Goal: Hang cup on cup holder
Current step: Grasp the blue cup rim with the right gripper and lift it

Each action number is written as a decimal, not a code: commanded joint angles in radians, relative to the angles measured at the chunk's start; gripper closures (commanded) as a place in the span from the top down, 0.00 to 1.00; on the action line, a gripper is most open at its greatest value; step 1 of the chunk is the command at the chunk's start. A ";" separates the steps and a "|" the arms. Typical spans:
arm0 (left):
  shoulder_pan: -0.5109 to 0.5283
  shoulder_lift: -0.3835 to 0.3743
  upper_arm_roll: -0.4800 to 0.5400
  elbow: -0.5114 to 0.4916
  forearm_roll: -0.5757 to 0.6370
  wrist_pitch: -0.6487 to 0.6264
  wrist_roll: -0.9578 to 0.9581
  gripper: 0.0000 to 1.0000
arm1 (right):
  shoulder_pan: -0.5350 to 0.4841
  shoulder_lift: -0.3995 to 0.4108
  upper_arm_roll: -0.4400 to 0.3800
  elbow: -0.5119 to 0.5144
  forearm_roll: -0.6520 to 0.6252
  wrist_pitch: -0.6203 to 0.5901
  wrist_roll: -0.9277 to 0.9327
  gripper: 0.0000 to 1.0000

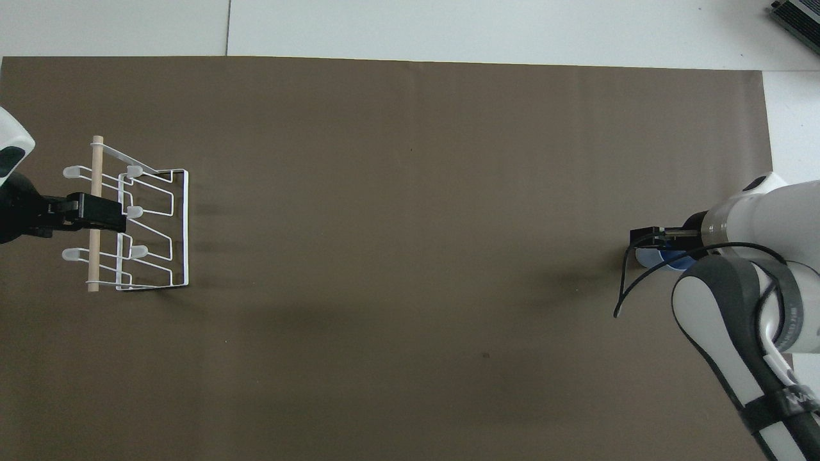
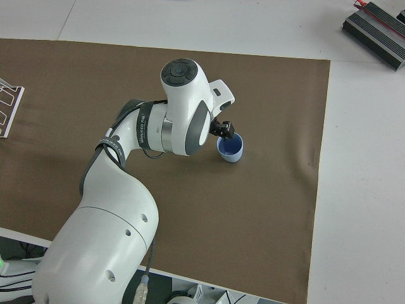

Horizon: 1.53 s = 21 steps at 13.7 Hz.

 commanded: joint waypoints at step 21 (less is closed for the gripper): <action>-0.001 -0.041 0.001 -0.057 -0.012 0.042 0.006 1.00 | 0.005 0.047 0.004 -0.002 0.017 0.028 -0.048 0.00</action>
